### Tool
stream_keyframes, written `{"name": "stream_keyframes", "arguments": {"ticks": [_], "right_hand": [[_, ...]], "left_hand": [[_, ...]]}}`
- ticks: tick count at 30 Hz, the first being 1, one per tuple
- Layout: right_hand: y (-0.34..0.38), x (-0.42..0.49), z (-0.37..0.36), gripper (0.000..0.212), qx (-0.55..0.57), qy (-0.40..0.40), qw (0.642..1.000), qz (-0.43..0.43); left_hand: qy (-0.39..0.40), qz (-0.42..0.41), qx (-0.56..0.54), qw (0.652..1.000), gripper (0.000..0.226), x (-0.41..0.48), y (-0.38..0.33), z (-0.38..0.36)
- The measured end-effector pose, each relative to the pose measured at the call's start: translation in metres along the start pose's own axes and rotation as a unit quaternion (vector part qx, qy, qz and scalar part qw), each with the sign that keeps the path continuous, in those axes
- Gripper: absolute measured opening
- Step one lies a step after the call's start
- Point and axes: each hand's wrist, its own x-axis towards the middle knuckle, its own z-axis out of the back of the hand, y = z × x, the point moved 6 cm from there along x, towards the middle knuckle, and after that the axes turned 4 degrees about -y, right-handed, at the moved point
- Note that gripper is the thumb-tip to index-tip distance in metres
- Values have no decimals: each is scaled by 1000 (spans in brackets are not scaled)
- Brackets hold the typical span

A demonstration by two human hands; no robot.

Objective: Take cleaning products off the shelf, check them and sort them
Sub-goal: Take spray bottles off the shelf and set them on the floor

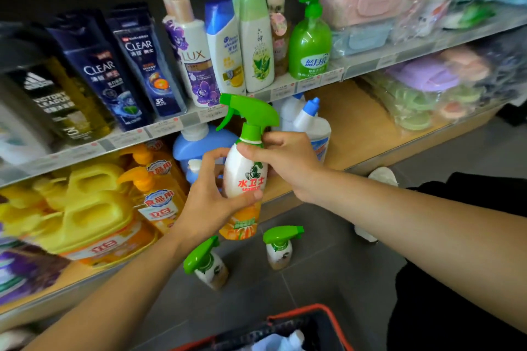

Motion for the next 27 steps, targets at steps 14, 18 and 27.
{"name": "stream_keyframes", "arguments": {"ticks": [14,18,27], "right_hand": [[16,0,-38,28,21,190,980,48],[16,-3,-43,25,-6,195,977,83],[15,-19,-53,31,-84,257,952,145]], "left_hand": [[31,145,-151,977,70,-58,17,32],[41,140,-128,981,73,-65,15,29],[-54,92,-103,989,50,-60,-9,62]]}}
